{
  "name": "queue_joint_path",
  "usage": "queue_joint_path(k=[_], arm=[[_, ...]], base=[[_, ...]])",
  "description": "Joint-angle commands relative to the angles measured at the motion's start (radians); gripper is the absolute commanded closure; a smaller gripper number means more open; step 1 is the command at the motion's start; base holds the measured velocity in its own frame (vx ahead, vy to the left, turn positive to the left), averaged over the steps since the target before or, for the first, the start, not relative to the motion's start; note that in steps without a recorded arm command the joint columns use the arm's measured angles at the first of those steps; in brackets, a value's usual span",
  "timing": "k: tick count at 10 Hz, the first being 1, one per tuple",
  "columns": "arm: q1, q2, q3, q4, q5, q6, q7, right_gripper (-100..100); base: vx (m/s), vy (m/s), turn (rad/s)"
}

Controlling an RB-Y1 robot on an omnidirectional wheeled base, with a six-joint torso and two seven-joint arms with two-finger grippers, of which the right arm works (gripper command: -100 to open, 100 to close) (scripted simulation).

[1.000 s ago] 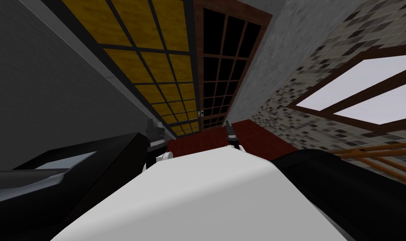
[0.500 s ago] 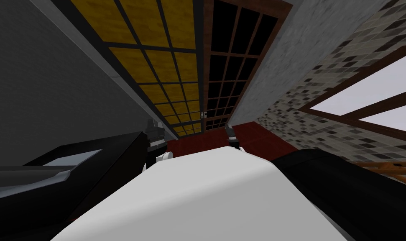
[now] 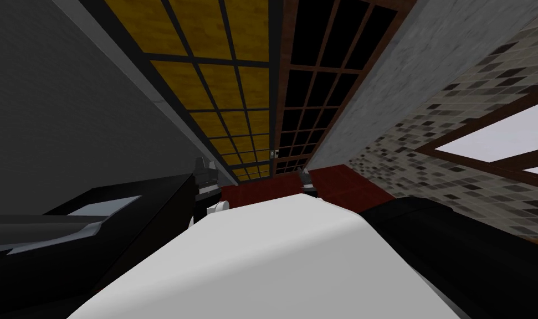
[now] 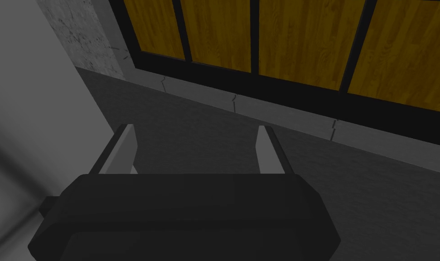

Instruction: Pull the door open

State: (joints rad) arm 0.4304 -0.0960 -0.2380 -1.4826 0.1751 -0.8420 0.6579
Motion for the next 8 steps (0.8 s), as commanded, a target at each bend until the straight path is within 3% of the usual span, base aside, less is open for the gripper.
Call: queue_joint_path(k=[1, 8], arm=[[-0.008, -0.009, -0.015, 0.048, 0.009, -0.015, 0.036, -100], [-0.026, -0.017, -0.061, 0.218, 0.056, -0.063, 0.184, -100]], base=[[0.109, 0.028, 0.082], [0.117, 0.032, 0.087]])
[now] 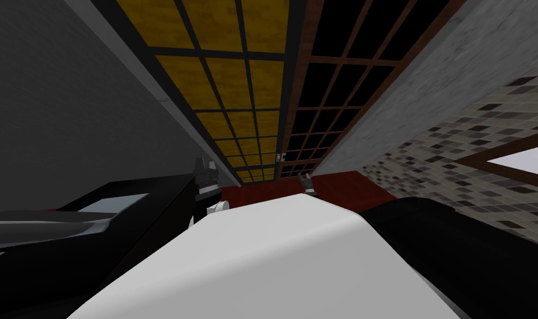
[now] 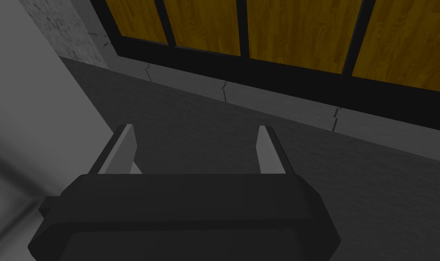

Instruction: Pull the door open

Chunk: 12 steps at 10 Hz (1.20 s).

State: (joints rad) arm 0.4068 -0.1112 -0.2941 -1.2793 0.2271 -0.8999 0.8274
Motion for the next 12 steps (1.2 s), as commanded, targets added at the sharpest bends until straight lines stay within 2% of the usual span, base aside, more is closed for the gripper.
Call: queue_joint_path(k=[1, 5, 6, 9, 12], arm=[[-0.004, -0.003, -0.010, 0.036, 0.010, -0.011, 0.033, -100], [-0.013, -0.007, -0.033, 0.121, 0.033, -0.035, 0.107, -100], [-0.018, -0.008, -0.043, 0.158, 0.043, -0.045, 0.139, -100], [-0.026, -0.010, -0.061, 0.225, 0.061, -0.064, 0.198, -100], [-0.033, -0.012, -0.076, 0.279, 0.076, -0.080, 0.245, -100]], base=[[0.115, 0.008, 0.081], [0.115, 0.023, 0.074], [0.149, 0.010, 0.112], [0.156, 0.016, 0.092], [0.138, 0.005, 0.062]])
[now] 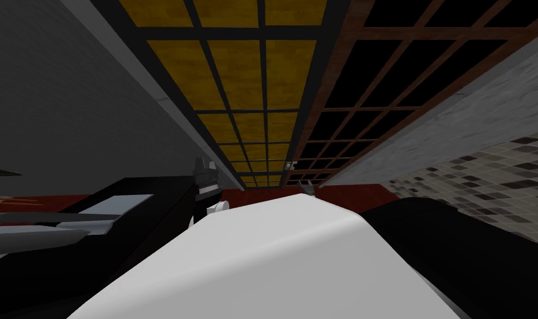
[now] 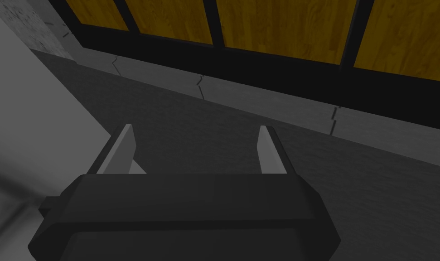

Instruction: Pull the door open

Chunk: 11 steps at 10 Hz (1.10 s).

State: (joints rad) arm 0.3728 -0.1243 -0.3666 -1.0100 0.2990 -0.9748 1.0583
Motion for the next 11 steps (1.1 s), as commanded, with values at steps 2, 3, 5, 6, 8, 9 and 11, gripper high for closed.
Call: queue_joint_path(k=[2, 3, 5, 6, 8, 9, 11], arm=[[-0.004, 0.000, -0.014, 0.049, 0.015, -0.016, 0.049, -100], [-0.009, 0.000, -0.019, 0.068, 0.021, -0.021, 0.067, -100], [0.005, -0.001, -0.024, 0.068, 0.017, -0.013, 0.062, -100], [0.009, -0.002, -0.028, 0.072, 0.016, -0.011, 0.064, -100], [0.018, -0.004, -0.038, 0.084, 0.015, -0.003, 0.071, -100], [0.024, -0.006, -0.046, 0.092, 0.014, 0.004, 0.076, -100], [0.034, -0.009, -0.064, 0.111, 0.013, 0.018, 0.089, -100]], base=[[0.183, -0.022, 0.091], [0.199, -0.038, 0.084], [-0.004, -0.003, -0.021], [-0.154, 0.012, -0.078], [-0.159, 0.004, -0.044], [-0.194, -0.003, -0.068], [-0.192, -0.001, -0.060]])
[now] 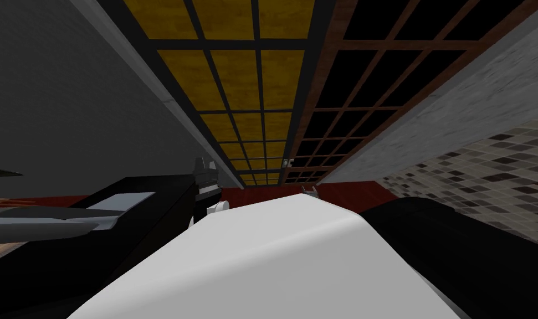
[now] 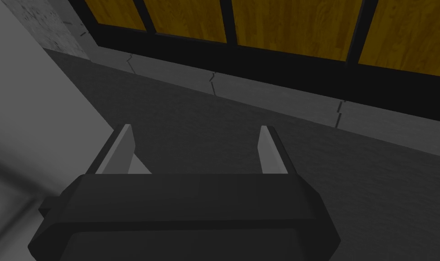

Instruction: Pull the door open

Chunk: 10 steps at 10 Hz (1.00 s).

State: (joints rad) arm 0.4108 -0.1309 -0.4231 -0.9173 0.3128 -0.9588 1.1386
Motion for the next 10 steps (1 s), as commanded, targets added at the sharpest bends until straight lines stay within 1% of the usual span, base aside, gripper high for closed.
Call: queue_joint_path(k=[1, 4, 7, 9, 10], arm=[[0.000, -0.004, -0.015, 0.027, -0.002, 0.008, 0.014, -100], [0.010, -0.008, -0.044, 0.057, -0.005, 0.033, 0.037, -100], [0.011, -0.009, -0.078, 0.092, -0.007, 0.064, 0.066, -100], [0.004, -0.006, -0.102, 0.118, -0.008, 0.090, 0.092, -100], [-0.006, -0.002, -0.114, 0.130, -0.007, 0.103, 0.106, -100]], base=[[-0.175, 0.005, -0.072], [-0.182, -0.004, -0.058], [-0.187, -0.017, -0.054], [-0.169, -0.025, -0.048], [-0.174, -0.041, -0.018]])
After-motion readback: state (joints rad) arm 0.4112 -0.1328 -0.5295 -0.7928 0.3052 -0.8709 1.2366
